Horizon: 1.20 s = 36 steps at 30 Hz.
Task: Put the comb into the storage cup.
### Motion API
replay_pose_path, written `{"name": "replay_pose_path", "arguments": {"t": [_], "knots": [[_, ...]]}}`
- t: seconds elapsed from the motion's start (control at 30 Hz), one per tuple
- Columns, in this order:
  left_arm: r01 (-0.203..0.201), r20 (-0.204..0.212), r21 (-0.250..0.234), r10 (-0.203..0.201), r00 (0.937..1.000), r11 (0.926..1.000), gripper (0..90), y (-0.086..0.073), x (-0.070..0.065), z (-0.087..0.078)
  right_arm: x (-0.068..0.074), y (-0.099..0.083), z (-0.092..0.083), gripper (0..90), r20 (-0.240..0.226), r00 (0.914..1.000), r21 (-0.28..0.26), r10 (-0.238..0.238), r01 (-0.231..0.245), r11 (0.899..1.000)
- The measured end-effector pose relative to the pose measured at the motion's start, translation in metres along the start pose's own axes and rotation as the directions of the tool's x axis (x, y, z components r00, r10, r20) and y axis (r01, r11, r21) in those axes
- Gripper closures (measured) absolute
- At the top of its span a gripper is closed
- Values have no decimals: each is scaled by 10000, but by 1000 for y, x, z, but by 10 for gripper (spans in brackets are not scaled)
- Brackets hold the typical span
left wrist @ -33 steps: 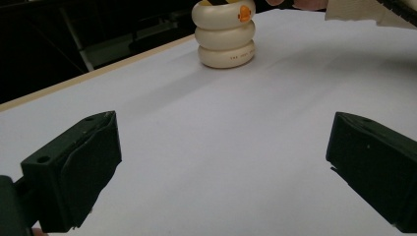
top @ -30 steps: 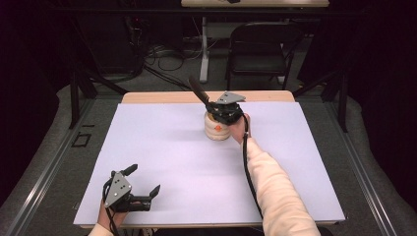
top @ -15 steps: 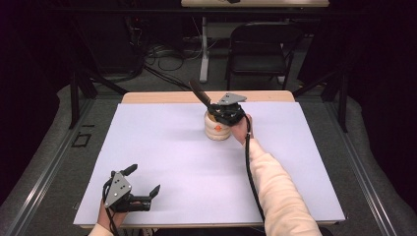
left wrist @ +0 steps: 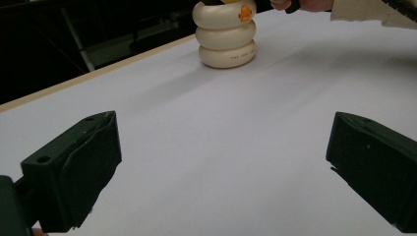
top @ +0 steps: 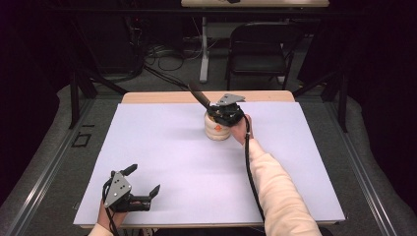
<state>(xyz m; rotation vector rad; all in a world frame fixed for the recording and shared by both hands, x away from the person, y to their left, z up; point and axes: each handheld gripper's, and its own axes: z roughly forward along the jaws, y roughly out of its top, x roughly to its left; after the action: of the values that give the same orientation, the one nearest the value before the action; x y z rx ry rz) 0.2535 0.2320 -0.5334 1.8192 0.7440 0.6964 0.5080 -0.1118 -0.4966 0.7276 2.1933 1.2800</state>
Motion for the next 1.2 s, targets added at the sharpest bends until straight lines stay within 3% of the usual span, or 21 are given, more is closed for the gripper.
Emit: {"name": "replay_pose_path", "arguments": {"t": [0.3, 0.4, 0.5, 0.7, 0.83, 1.2], "knots": [[-11, 7, 9, 11, 10000, 10000, 3, 0, 0, 0, -1, -2, -1, 710, -7, 9999, 191, 112, -112, 9998], [-7, 0, 4, 7, 10000, 10000, 3, 0, 0, 0, -2, -3, -2, 667, -24, 9997, 217, 260, -259, 9994], [-4, 30, -4, 4, 10000, 10000, 3, 0, 0, 0, -3, -3, -3, 604, 13, 9994, 297, 337, -338, 9990], [13, 3, -2, -13, 10000, 10000, 3, 0, 0, 0, -4, 0, -10, 393, 69, 9978, 334, 654, -656, 9973], [-11, 18, -2, 11, 10000, 10000, 3, 0, 0, 1, -6, 2, -21, 312, -170, 9960, 200, 875, -871, 9960], [-3, -12, 14, 3, 10000, 10000, 3, 0, 0, 1, -5, 3, -45, 151, -766, 9927, 881, 928, -859, 9924]]}}
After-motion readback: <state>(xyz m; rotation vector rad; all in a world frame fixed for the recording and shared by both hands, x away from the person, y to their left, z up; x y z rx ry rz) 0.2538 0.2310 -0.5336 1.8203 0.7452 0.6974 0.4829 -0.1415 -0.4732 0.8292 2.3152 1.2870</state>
